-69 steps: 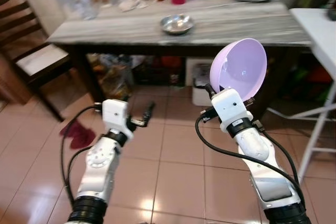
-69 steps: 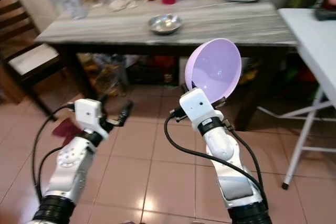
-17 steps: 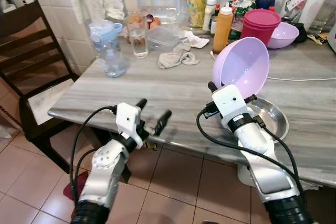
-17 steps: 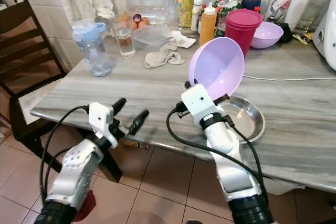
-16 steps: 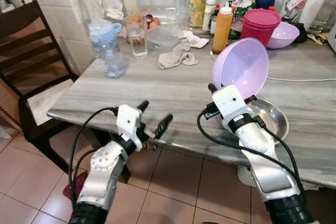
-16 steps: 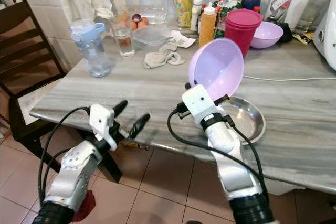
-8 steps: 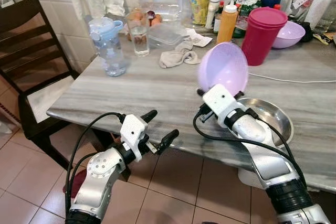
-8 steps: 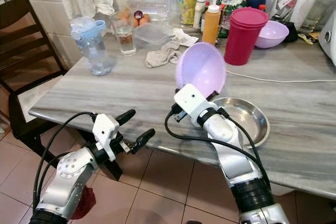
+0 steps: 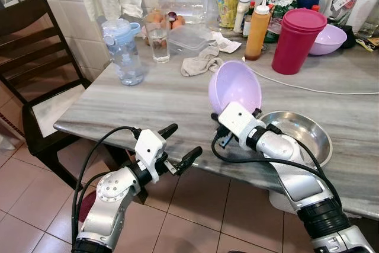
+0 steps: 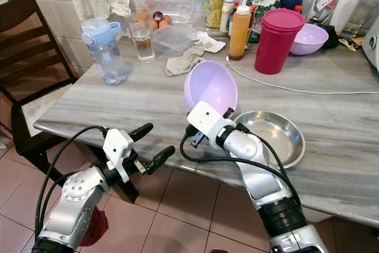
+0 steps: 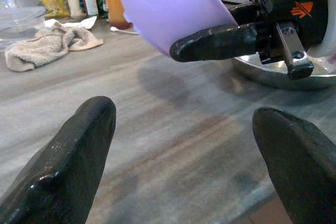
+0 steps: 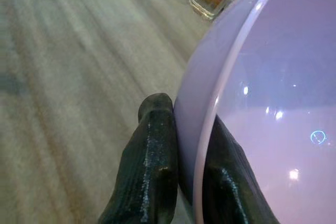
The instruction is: Setting the table
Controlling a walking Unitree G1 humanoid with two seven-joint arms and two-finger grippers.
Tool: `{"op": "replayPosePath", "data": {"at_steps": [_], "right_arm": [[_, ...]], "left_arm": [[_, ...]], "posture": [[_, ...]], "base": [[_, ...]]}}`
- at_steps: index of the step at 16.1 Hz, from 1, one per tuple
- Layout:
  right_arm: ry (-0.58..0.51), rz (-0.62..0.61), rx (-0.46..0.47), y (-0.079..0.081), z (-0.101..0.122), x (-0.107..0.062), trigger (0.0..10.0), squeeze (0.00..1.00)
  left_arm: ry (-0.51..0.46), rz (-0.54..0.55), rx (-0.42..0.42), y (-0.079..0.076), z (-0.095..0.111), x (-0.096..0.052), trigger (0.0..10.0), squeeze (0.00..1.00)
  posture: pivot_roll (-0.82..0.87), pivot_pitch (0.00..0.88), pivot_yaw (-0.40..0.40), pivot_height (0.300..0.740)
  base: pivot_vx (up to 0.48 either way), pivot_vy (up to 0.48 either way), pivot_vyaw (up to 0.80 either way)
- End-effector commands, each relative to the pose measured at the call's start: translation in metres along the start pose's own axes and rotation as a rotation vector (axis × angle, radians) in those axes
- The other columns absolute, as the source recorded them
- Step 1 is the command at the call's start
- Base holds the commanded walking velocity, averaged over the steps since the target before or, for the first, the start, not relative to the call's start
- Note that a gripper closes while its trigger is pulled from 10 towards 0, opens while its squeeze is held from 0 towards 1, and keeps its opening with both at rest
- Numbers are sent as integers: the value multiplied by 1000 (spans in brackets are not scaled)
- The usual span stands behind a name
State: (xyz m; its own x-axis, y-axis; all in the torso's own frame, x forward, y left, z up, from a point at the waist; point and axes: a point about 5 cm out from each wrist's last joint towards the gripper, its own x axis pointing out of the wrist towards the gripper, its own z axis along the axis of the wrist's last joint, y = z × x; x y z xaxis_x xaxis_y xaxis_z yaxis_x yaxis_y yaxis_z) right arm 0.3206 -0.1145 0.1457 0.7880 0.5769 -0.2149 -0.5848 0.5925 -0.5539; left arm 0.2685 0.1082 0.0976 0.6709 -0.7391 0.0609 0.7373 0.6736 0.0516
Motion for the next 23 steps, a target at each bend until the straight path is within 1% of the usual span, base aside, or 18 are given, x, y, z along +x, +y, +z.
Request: {"op": "replayPosePath", "data": {"at_steps": [1, 6, 10, 11, 12, 13, 14, 15, 16, 17, 23], "right_arm": [[4, 39, -1, 5, 0, -1, 10000, 0], [43, 117, 7, 15, -7, -4, 10000, 0], [50, 137, 6, 17, -7, -5, 10000, 0], [51, 142, 0, 17, -7, -5, 10000, 125], [50, 149, -4, 18, -6, -5, 10000, 306], [48, 153, -5, 18, -6, -5, 10000, 325], [47, 157, -9, 17, -5, -5, 10000, 671], [48, 158, -14, 16, -5, -5, 10000, 796], [48, 158, -15, 16, -5, -5, 10000, 796], [49, 158, -19, 13, -4, -6, 10000, 1000], [49, 154, -42, 4, 0, -7, 10000, 1000]], "left_arm": [[-4, -7, 6, -1, 2, -1, 10000, 0], [-8, -17, 6, -1, 3, 0, 10000, 0], [-8, -24, 0, -3, 2, 1, 10000, 0], [-8, -26, -2, -3, 2, 1, 10000, 0], [-8, -28, -3, -3, 3, 1, 10000, 0], [-9, -30, -3, -2, 3, 0, 10000, 0], [-10, -33, -3, -2, 3, 0, 10000, 0], [-10, -36, -3, -2, 3, 0, 10000, 0], [-10, -36, -3, -2, 3, 0, 10000, 0], [-8, -39, -4, -3, 3, 0, 10000, 0], [-1, -49, -9, -3, 1, 0, 10000, 0]], "posture": [[-194, 88, 68, 740], [-198, 87, 71, 740], [-196, 86, 72, 740], [-195, 86, 72, 740], [-195, 86, 72, 740], [-194, 86, 72, 740], [-194, 86, 72, 740], [-193, 86, 73, 740], [-193, 86, 73, 740], [-194, 85, 74, 740], [-193, 82, 78, 740]], "base": [[0, 0, 0], [0, 0, 0], [0, 0, 0], [0, 0, 0], [0, 0, 0], [0, 0, 0], [0, 0, 0], [0, 0, 0], [0, 0, 0], [0, 0, 0], [0, 0, 0]]}}
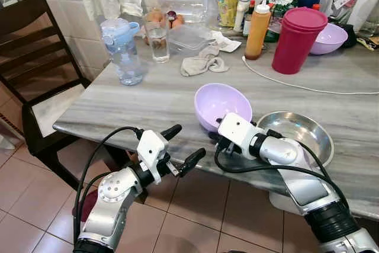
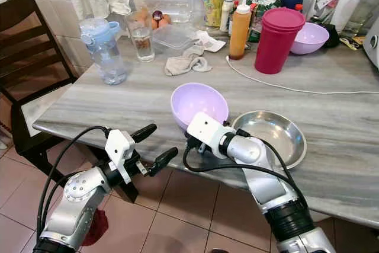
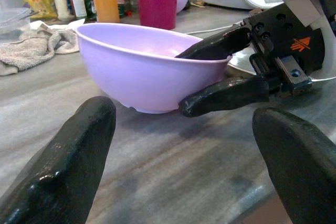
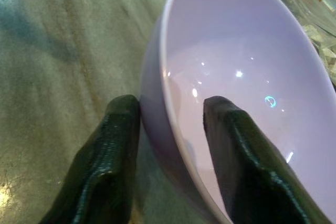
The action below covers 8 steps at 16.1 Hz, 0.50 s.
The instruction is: Setting the table
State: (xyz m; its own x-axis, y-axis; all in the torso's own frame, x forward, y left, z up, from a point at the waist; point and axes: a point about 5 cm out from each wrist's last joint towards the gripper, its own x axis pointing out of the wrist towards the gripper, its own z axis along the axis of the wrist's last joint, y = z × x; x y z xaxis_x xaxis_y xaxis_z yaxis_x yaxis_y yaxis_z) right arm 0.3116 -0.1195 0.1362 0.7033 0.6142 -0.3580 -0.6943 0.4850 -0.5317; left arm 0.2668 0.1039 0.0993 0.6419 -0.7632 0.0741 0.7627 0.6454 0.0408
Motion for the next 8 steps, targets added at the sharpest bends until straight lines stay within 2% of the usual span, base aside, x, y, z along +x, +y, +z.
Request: {"op": "replayPosePath", "data": {"at_steps": [1, 8], "right_arm": [[-26, 2, -18, -4, 9, 0, 10000, 1000], [-8, 30, -46, -7, 11, -1, 10000, 1000]], "left_arm": [[15, -12, 4, 1, 0, -2, 10000, 0], [17, -13, 11, 4, 1, 0, 10000, 0]], "posture": [[-193, 82, 78, 740], [-188, 66, 83, 740]], "base": [[0, 0, 0], [0, 0, 0]]}}
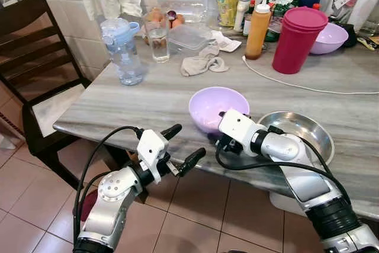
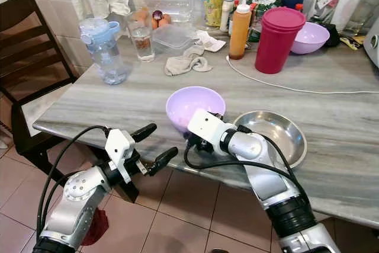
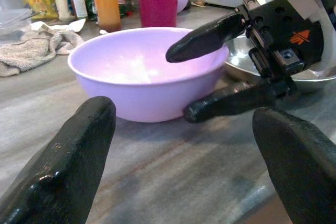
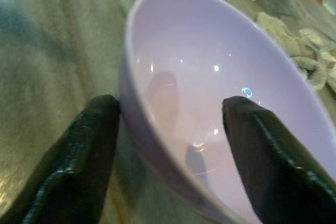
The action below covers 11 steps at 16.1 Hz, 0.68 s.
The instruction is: Setting the table
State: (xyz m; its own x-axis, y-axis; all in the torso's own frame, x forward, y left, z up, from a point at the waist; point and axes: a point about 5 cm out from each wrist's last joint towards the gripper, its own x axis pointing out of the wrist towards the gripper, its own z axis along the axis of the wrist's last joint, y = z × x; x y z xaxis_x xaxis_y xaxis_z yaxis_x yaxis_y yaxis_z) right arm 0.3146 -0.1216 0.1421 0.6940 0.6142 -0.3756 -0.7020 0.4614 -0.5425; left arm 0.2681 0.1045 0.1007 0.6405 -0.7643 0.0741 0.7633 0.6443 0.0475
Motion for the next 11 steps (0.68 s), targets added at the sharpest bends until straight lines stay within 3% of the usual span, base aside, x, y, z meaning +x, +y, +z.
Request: {"op": "replayPosePath", "data": {"at_steps": [1, 2, 3, 6, 7, 8, 11], "right_arm": [[-14, 18, -28, -1, 7, 0, 10000, 1000], [-7, 23, -34, -1, 6, 0, 10000, 796], [3, 32, -42, 0, 3, 0, 10000, 0], [15, 40, -54, 0, -1, -1, 10000, 0], [22, 34, -54, -2, -3, -1, 2627, 0], [32, 30, -63, -3, -5, -1, 1804, 0], [48, 26, -110, -9, -7, -5, 2314, 0]], "left_arm": [[18, -12, 4, 2, -1, -1, 10000, 0], [19, -13, 4, 2, -1, 0, 10000, 0], [19, -14, 3, 2, -1, 0, 10000, 0], [21, -16, 2, 1, -1, 0, 10000, 0], [23, -16, 0, 0, -2, 1, 10000, 0], [24, -16, -1, 0, -2, 1, 10000, 0], [28, -20, -3, -1, -2, 1, 10000, 0]], "posture": [[-188, 66, 83, 740], [-187, 63, 84, 740], [-187, 62, 83, 740], [-187, 63, 82, 740], [-188, 64, 80, 740], [-190, 65, 81, 740], [-195, 67, 79, 740]], "base": [[0, 0, 0], [0, 0, 0], [0, 0, 0], [0, 0, 0], [0, 0, 0], [0, 0, 0], [0, 0, 0]]}}
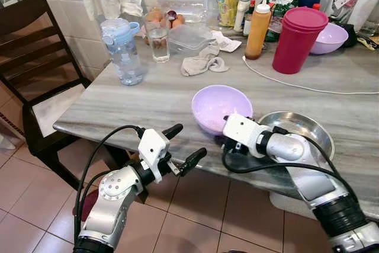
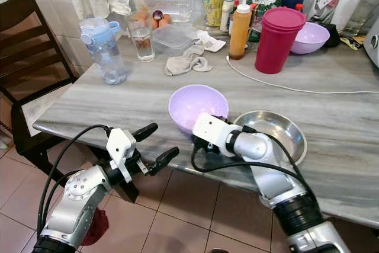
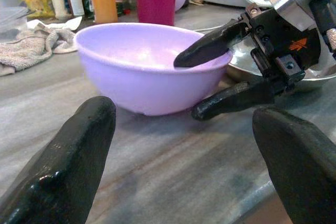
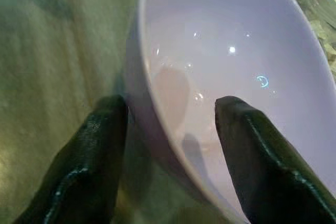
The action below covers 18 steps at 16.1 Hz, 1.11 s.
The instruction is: Setting the table
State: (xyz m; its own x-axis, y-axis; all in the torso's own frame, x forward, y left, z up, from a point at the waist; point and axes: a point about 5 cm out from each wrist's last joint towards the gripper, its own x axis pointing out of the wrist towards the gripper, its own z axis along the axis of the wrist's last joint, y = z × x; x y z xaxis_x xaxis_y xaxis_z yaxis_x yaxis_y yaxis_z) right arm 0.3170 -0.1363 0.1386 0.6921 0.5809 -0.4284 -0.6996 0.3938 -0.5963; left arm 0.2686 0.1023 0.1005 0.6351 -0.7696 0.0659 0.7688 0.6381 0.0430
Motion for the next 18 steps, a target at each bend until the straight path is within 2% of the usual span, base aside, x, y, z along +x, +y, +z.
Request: {"op": "replayPosePath", "data": {"at_steps": [1, 3, 4, 5, 6, 15, 16, 17, 18], "right_arm": [[-8, 9, -45, -4, 4, 0, 2353, 0], [-7, 14, -60, -6, 3, -1, 1725, 0], [-4, 17, -72, -8, 2, -2, 745, 0], [-3, 20, -79, -9, 2, -3, 627, 0], [-2, 18, -84, -11, 2, -4, 0, 0], [1, 39, -119, -18, 2, -7, 0, 0], [2, 38, -119, -18, 1, -7, 1216, 0], [4, 34, -120, -18, 1, -7, 5529, 0], [5, 31, -122, -18, 1, -7, 5529, 0]], "left_arm": [[22, -13, 2, 0, -2, 0, 10000, 0], [24, -16, 1, -1, -3, 0, 10000, 0], [26, -17, 1, -1, -3, 1, 10000, 0], [27, -18, 1, -1, -3, 1, 10000, 0], [28, -18, 1, -1, -3, 1, 10000, 0], [21, -20, -3, -1, -3, 3, 10000, 0], [20, -23, -3, -2, -3, 4, 10000, 0], [20, -24, -3, -1, -3, 4, 10000, 0], [20, -24, -3, -1, -3, 5, 10000, 0]], "posture": [[-197, 68, 79, 740], [-198, 68, 79, 740], [-199, 69, 79, 740], [-199, 69, 79, 740], [-199, 69, 79, 740], [-205, 64, 72, 740], [-206, 63, 72, 740], [-208, 61, 73, 740], [-208, 61, 73, 740]], "base": [[0, 0, 0], [0, 0, 0], [0, 0, 0], [0, 0, 0], [0, 0, 0], [0, 0, 0], [0, 0, 0], [0, 0, 0], [0, 0, 0]]}}
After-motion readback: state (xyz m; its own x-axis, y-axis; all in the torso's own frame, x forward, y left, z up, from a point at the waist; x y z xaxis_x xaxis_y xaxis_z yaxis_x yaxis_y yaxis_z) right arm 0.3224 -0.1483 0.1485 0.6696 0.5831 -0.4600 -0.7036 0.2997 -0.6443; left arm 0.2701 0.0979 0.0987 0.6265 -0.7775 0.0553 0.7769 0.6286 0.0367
